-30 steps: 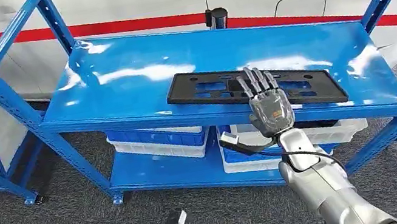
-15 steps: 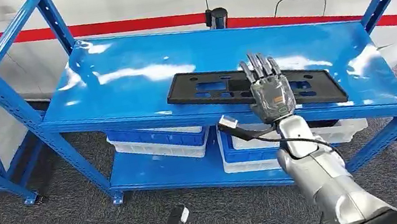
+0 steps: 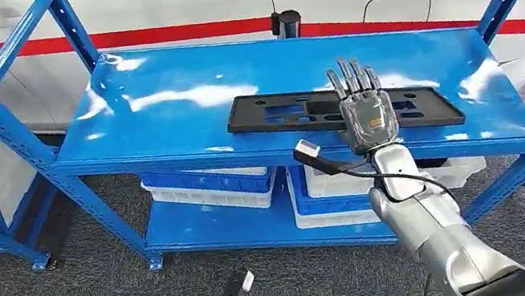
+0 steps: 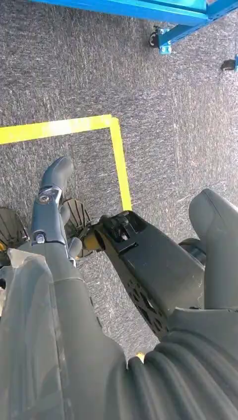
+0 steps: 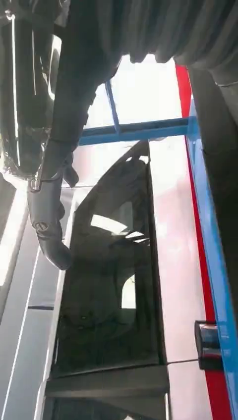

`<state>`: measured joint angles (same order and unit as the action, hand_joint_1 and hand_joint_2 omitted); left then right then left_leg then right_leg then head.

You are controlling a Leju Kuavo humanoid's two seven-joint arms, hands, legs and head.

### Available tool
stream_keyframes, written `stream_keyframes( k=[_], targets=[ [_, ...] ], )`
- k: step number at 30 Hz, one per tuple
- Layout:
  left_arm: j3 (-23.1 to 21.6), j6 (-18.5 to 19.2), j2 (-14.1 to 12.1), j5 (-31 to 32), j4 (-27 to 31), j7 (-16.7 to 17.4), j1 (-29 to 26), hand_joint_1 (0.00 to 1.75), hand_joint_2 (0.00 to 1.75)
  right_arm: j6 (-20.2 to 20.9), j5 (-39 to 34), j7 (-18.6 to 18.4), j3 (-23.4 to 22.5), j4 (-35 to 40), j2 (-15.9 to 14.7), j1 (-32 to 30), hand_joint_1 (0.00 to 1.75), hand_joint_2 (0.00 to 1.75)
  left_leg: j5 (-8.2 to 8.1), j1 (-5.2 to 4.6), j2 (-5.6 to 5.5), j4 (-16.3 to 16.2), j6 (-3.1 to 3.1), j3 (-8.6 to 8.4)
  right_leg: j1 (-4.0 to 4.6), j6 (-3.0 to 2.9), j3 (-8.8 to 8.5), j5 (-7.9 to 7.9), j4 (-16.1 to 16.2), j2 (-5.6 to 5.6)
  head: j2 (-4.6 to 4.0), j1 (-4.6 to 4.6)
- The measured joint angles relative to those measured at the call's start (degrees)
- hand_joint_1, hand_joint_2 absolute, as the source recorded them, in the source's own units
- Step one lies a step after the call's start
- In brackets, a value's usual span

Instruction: Take the parts from the cabinet and place them on the table.

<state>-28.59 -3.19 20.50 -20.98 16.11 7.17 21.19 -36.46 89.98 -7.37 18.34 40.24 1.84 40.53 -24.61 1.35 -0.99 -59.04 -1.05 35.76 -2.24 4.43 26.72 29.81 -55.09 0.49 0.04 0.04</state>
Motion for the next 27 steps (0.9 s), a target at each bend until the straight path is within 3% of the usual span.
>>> stream_keyframes(
  k=[14,15,17,18,19,27],
  targets=[
    [-0.35,-0.4,0.04,-0.72,0.0,-0.02,0.01,0.0,1.75,0.0,0.0,-0.39,-0.02,-3.09,0.22,1.67,0.0,1.75,0.0,0.0,0.0,0.0,0.0,0.0,0.0,0.0,0.0,0.0,-0.01,0.0,0.0,0.0],
    [-1.38,-0.68,0.07,-2.32,0.04,0.46,0.01,0.0,1.75,0.0,-0.04,-0.81,-0.44,-6.15,0.59,3.29,1.75,1.75,0.0,0.0,0.0,0.0,0.0,0.0,0.0,0.0,0.01,0.0,-0.02,0.0,0.0,0.0],
    [-4.62,-1.36,0.09,-6.76,0.37,1.47,-0.02,0.0,1.75,0.02,-0.81,-0.85,-1.71,-9.58,0.66,4.01,1.75,1.75,0.0,0.0,-0.01,0.0,0.0,0.0,0.0,0.0,0.04,0.0,-0.01,-0.01,0.02,0.0],
    [-11.22,-2.03,0.09,-13.91,0.85,1.51,0.15,0.0,1.75,0.02,-2.1,0.7,-4.11,-11.52,-0.04,3.37,1.75,1.75,0.0,0.0,-0.01,-0.01,0.0,0.0,-0.01,0.0,0.05,0.0,-0.01,-0.01,0.0,0.02],
    [-14.39,-2.3,0.09,-15.99,0.9,1.51,0.54,0.0,1.75,0.02,-2.12,0.79,-5.29,-11.65,-0.59,2.74,1.75,1.75,0.0,-0.01,-0.02,-0.01,0.0,0.0,-0.01,0.0,0.04,0.0,-0.01,-0.01,0.0,0.0],
    [-22.58,-2.34,0.09,-19.02,0.98,1.86,1.79,0.0,1.75,0.0,-1.99,1.14,-8.39,-11.68,-2.51,1.68,1.75,1.75,0.0,0.0,0.0,-0.02,0.0,0.0,0.0,0.0,0.08,0.0,-0.01,-0.01,0.0,0.0]
  ],
)
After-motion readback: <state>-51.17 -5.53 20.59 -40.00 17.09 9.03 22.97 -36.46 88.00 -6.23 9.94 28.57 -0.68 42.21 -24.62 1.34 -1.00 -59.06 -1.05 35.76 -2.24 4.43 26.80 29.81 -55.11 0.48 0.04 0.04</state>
